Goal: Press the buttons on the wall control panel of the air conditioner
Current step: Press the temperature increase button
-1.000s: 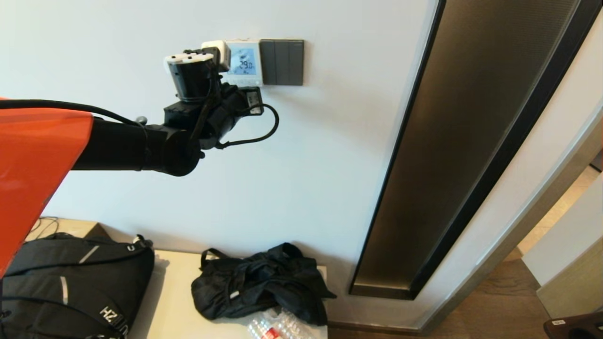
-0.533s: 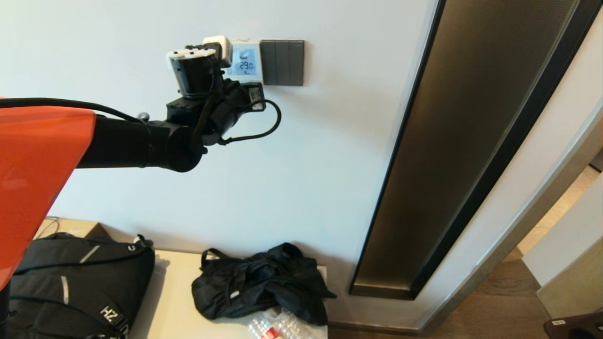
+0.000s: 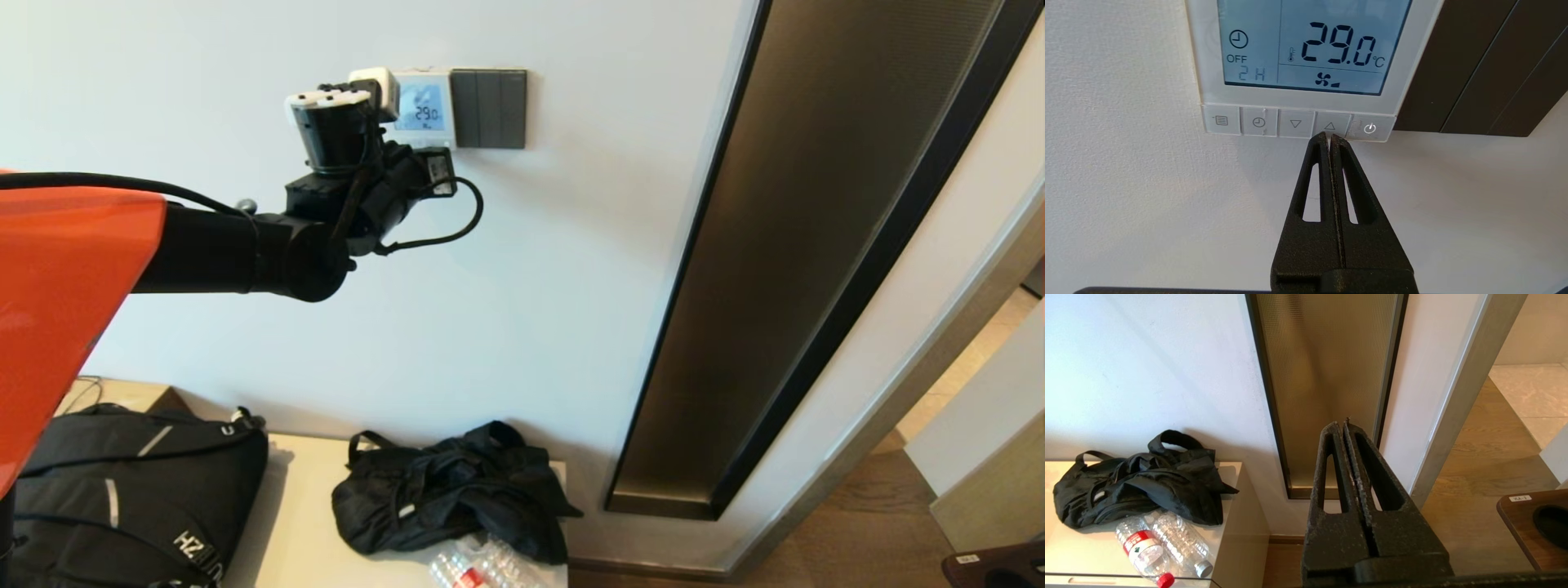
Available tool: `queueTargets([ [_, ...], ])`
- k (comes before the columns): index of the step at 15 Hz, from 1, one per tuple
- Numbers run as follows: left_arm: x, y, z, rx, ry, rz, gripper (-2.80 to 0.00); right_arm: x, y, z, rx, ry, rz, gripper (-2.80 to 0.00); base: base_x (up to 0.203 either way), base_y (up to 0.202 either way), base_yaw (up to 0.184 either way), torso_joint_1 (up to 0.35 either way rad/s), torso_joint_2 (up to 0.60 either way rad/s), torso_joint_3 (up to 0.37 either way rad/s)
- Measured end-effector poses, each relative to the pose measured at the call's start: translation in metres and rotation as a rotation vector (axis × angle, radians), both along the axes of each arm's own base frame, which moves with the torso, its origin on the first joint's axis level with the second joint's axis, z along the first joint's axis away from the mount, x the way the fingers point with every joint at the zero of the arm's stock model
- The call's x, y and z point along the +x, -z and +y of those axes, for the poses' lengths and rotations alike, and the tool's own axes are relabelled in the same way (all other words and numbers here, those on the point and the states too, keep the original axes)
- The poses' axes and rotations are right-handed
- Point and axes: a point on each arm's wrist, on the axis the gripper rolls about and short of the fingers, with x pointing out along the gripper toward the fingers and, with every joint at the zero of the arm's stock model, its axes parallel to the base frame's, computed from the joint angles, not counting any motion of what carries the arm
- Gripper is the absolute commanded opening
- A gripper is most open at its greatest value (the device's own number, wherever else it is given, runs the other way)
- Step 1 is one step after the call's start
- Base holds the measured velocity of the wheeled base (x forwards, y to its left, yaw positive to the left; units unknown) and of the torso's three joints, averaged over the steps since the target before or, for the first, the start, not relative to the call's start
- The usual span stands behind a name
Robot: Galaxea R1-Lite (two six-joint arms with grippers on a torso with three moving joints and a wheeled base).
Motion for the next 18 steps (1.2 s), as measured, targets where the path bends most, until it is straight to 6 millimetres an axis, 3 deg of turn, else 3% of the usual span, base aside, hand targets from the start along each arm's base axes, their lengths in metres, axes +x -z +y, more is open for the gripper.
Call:
queueTargets([
  [18,-0.0077,-0.0064,0.0005,-0.007,0.012,-0.007,-2.80,0.0000,0.0000,0.0000,0.000,0.001,0.000,-2.80,0.000,0.000,0.000,0.000,0.00,0.000],
])
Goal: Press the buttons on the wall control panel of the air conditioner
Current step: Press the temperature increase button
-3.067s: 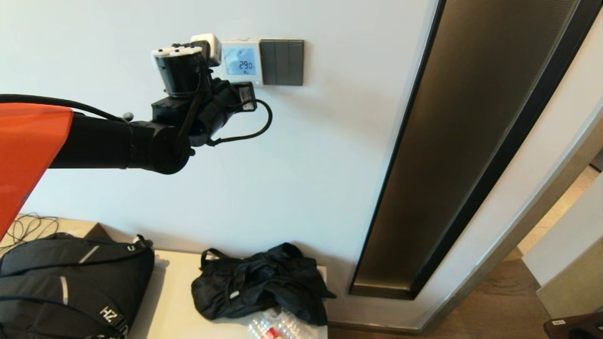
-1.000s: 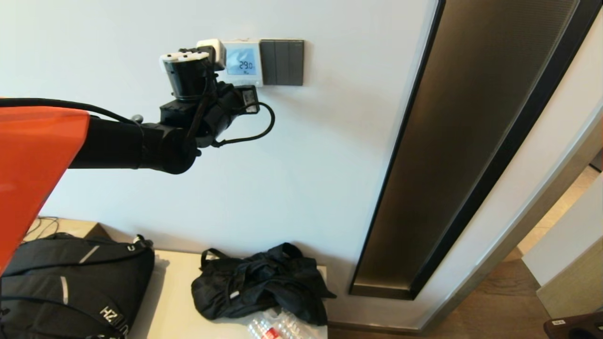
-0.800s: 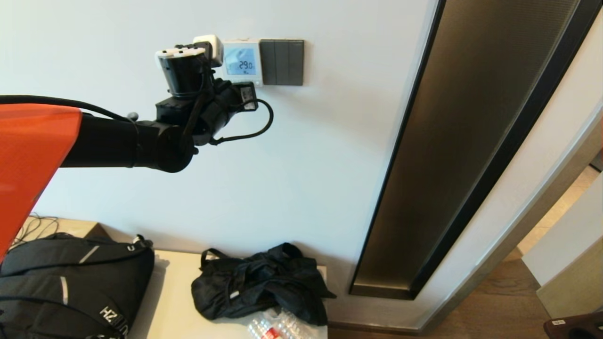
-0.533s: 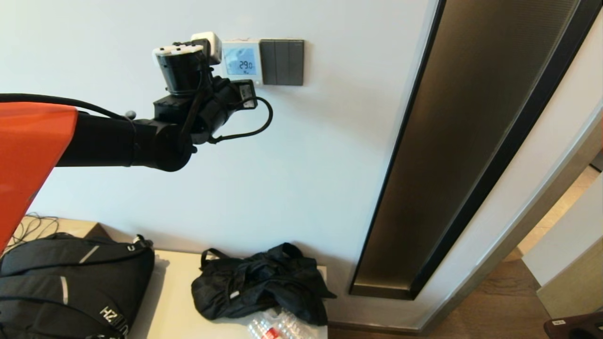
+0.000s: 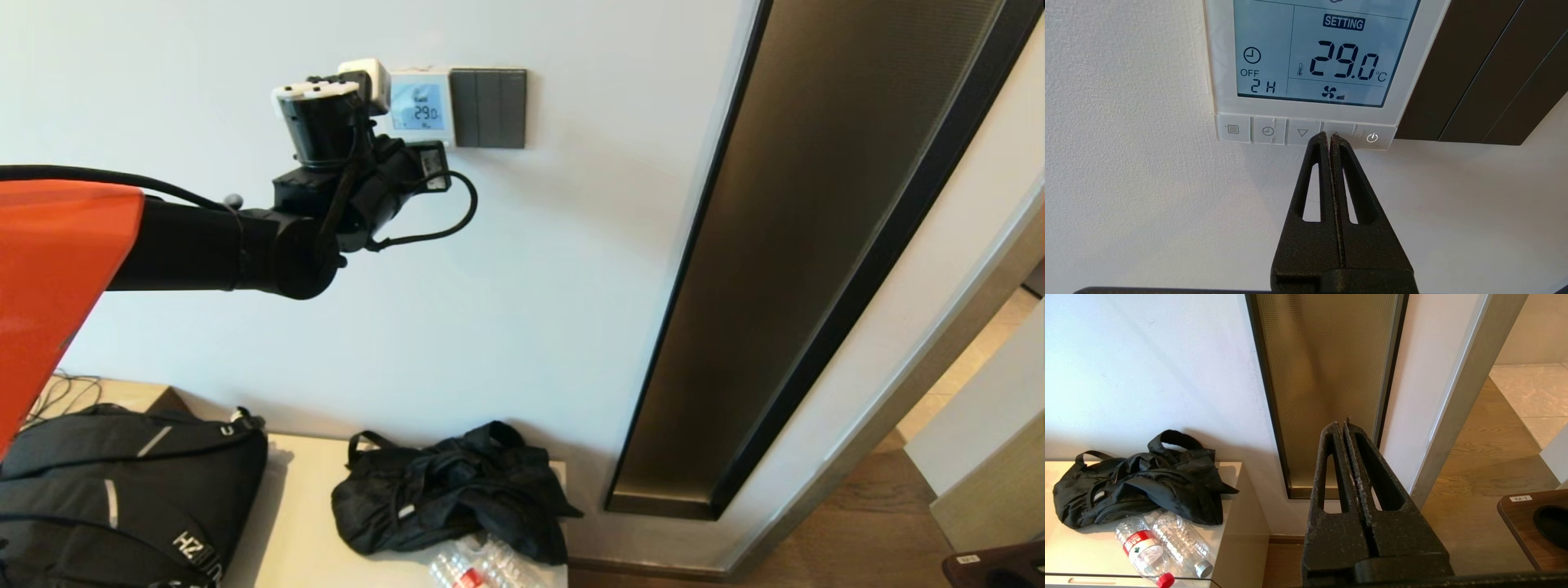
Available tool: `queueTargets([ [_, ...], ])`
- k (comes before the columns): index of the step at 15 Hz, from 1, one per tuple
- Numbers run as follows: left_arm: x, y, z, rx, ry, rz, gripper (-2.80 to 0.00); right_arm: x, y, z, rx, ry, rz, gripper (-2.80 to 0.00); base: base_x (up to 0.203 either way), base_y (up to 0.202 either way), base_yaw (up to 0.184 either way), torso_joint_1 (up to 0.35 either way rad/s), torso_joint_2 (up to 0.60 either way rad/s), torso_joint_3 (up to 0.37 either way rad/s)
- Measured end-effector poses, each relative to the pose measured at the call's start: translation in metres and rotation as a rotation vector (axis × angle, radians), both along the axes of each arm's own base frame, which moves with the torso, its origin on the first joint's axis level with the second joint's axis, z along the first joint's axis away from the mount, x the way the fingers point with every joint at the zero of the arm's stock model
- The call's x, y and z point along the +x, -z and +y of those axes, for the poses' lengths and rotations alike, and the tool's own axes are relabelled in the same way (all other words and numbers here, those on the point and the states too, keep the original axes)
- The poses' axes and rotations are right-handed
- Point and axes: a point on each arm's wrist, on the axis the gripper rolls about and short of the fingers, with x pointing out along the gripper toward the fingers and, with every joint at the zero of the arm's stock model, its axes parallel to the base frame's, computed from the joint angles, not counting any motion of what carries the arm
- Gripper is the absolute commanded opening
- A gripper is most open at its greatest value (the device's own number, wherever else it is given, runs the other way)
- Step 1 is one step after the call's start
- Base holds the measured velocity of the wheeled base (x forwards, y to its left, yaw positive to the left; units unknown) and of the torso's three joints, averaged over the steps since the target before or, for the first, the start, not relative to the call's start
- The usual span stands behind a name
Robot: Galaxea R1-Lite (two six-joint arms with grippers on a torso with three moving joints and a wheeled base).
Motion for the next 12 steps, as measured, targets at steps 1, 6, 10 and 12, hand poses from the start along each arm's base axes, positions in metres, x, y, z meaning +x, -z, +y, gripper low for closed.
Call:
queueTargets([
  [1,0.000,0.000,0.000,0.001,0.001,0.001,-2.80,0.000,0.000,0.000,0.000,0.000,0.000,-2.80,0.000,0.000,0.000,0.000,0.00,0.000],
  [6,0.002,0.002,-0.003,0.002,0.006,0.006,-2.80,0.000,0.000,0.000,0.000,-0.001,0.000,-2.80,0.000,0.000,0.000,0.000,0.00,0.000],
  [10,0.008,0.002,-0.005,-0.001,0.003,-0.001,-2.80,0.000,0.000,0.000,0.000,-0.002,0.000,-2.80,0.000,0.000,0.000,0.000,0.00,0.000],
  [12,0.011,0.004,-0.003,0.000,-0.001,0.000,-2.80,0.000,0.000,0.000,0.000,-0.001,0.000,-2.80,0.000,0.000,0.000,0.000,0.00,0.000],
])
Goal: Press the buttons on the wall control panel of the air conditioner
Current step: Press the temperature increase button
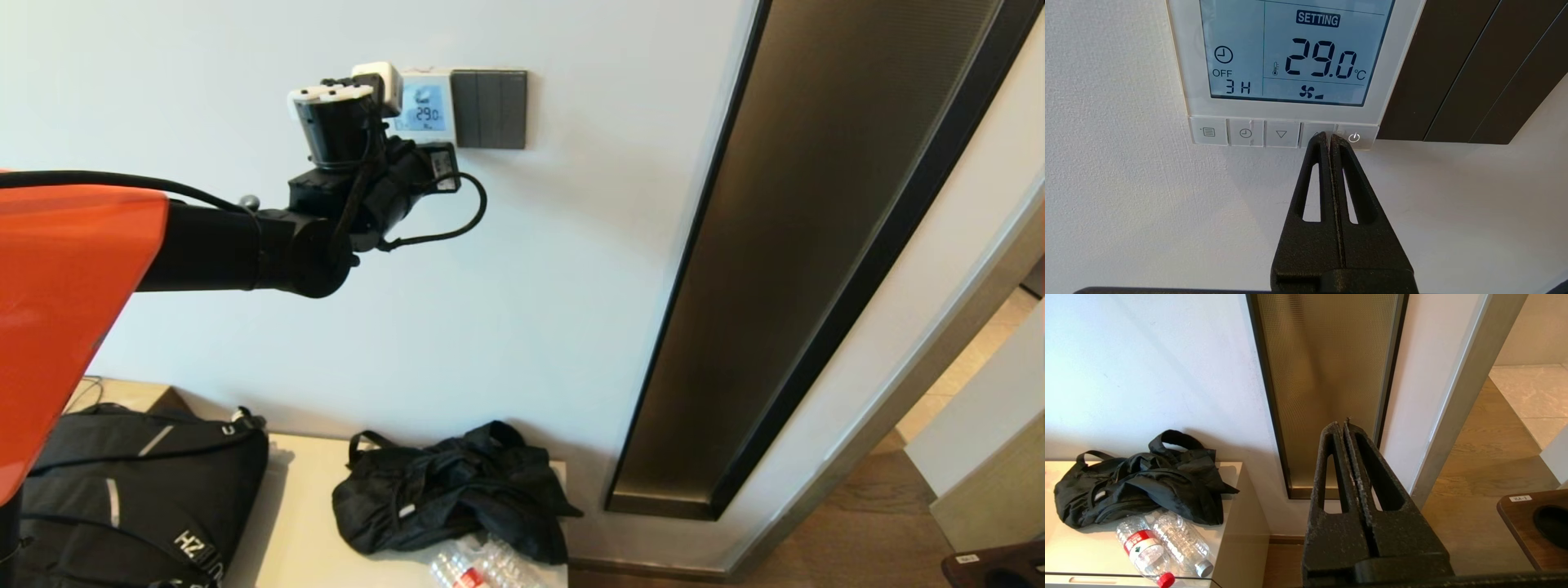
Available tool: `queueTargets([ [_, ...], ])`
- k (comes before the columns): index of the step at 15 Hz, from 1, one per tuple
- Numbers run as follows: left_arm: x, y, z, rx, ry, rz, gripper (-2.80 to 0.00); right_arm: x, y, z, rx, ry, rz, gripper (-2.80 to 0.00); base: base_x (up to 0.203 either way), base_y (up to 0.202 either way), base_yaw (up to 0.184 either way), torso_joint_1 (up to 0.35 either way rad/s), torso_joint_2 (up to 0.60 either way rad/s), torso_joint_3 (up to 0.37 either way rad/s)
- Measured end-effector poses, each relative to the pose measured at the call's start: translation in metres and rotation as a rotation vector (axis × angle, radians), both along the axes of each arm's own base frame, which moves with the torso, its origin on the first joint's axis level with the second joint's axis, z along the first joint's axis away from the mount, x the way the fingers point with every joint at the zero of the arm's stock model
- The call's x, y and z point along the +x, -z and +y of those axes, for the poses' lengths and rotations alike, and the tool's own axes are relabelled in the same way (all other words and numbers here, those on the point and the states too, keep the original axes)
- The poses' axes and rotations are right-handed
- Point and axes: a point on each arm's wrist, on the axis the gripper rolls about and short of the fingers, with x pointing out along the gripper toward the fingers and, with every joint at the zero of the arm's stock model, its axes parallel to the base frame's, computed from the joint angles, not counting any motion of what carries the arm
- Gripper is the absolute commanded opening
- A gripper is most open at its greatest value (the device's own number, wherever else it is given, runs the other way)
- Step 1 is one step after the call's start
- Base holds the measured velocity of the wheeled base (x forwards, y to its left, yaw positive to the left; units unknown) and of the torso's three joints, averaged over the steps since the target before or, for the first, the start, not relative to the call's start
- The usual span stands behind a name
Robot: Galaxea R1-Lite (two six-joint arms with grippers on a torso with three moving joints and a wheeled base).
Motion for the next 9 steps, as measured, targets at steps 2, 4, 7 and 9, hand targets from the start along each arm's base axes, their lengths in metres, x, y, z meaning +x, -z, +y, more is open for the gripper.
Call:
queueTargets([
  [2,0.002,0.001,0.003,0.000,-0.008,0.001,-2.80,0.000,0.000,0.000,0.000,0.000,0.000,-2.80,0.000,0.000,0.000,0.000,0.00,0.000],
  [4,0.002,0.002,0.006,0.002,-0.015,0.005,-2.80,0.000,0.000,0.000,0.000,0.000,0.000,-2.80,0.000,0.000,0.000,0.000,0.00,0.000],
  [7,-0.001,0.004,0.009,0.005,-0.020,0.012,-2.80,0.000,0.000,0.000,0.000,0.000,0.000,-2.80,0.000,0.000,0.000,0.000,0.00,0.000],
  [9,-0.008,0.000,0.012,0.004,-0.021,0.010,-2.80,0.000,0.000,0.000,0.000,0.001,0.000,-2.80,0.000,0.000,0.000,0.000,0.00,0.000],
])
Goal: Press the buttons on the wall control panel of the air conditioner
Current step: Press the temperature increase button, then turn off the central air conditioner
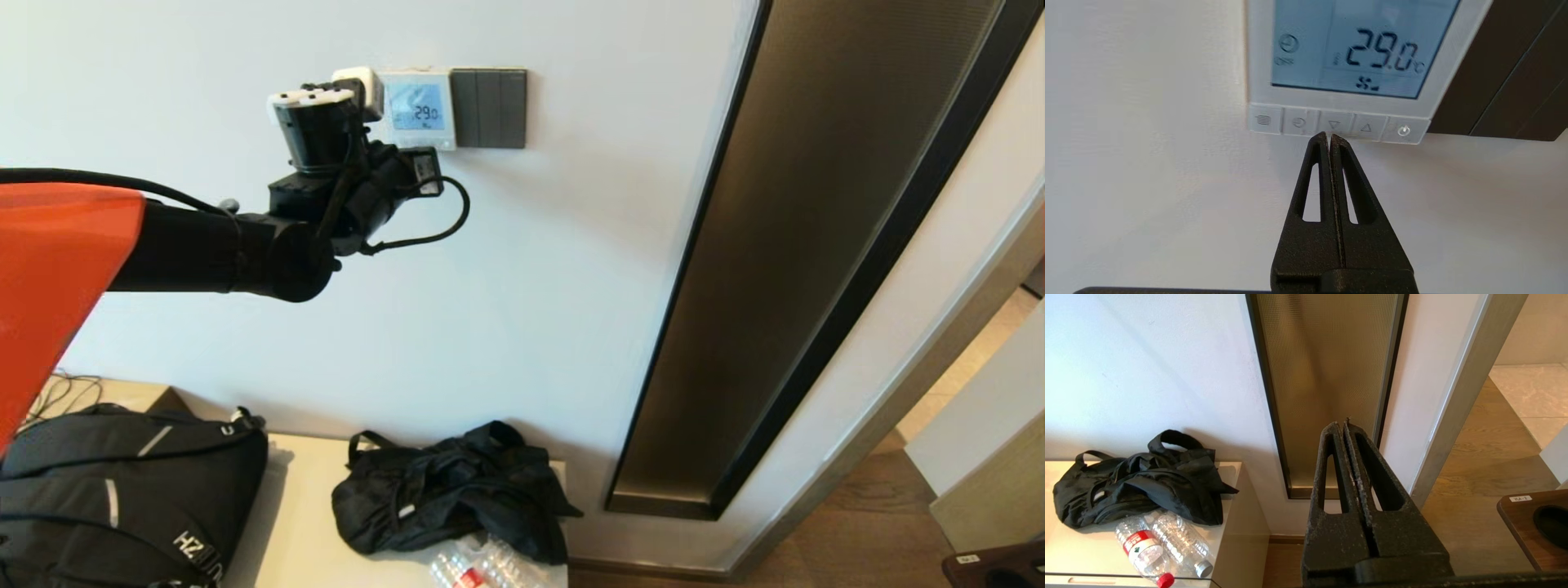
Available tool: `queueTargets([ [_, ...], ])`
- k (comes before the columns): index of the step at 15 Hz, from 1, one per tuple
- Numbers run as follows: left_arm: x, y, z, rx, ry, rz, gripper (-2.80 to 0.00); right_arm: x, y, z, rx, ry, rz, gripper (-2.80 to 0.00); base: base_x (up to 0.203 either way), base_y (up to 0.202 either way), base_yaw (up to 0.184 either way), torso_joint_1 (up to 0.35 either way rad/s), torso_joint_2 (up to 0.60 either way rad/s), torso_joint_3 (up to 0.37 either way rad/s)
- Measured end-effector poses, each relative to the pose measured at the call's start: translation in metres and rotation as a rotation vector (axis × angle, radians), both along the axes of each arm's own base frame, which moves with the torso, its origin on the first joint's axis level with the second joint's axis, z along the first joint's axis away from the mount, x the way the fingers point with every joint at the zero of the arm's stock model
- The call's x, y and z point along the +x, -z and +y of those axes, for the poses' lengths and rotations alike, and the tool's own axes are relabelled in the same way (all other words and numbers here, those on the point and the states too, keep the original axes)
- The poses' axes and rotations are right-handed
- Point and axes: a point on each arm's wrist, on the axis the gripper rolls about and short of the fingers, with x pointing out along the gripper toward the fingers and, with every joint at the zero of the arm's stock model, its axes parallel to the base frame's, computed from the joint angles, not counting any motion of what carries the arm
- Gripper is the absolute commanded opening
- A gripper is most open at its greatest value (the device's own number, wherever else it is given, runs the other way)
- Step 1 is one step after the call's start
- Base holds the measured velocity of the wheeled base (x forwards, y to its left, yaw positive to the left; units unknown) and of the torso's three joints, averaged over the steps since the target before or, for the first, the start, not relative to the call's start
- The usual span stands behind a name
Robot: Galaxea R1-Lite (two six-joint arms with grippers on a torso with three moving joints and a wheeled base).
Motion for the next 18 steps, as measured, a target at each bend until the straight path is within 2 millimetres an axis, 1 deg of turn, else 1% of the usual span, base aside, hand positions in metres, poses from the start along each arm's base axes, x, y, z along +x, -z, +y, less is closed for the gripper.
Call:
queueTargets([
  [2,-0.011,-0.005,0.005,-0.003,-0.001,-0.008,-2.80,0.000,0.000,0.000,0.000,0.000,0.000,-2.80,0.000,0.000,0.000,0.000,0.00,0.000],
  [4,-0.026,-0.009,0.012,-0.006,0.000,-0.019,-2.80,0.000,0.000,0.000,0.000,0.000,0.000,-2.80,0.000,0.000,0.000,0.000,0.00,0.000],
  [6,-0.045,-0.013,0.022,-0.007,-0.004,-0.021,-2.80,0.000,0.000,0.000,0.000,0.000,0.000,-2.80,0.000,0.000,0.000,0.000,0.00,0.000],
  [8,-0.070,-0.013,0.037,-0.003,-0.013,-0.011,-2.80,0.000,0.000,0.000,0.000,0.000,0.000,-2.80,0.000,0.000,0.000,0.000,0.00,0.000],
  [11,-0.116,-0.017,0.065,0.001,-0.026,-0.009,-2.80,0.000,0.000,0.000,0.000,0.000,0.000,-2.80,0.000,0.000,0.000,0.000,0.00,0.000],
  [14,-0.167,-0.021,0.094,0.012,-0.032,-0.022,-2.80,0.000,0.000,0.000,0.000,0.000,0.000,-2.80,0.000,0.000,0.000,0.000,0.00,0.000],
  [18,-0.237,-0.010,0.138,0.039,-0.104,-0.018,-2.80,0.000,0.000,0.000,0.000,0.000,0.000,-2.80,0.000,0.000,0.000,0.000,0.00,0.000],
])
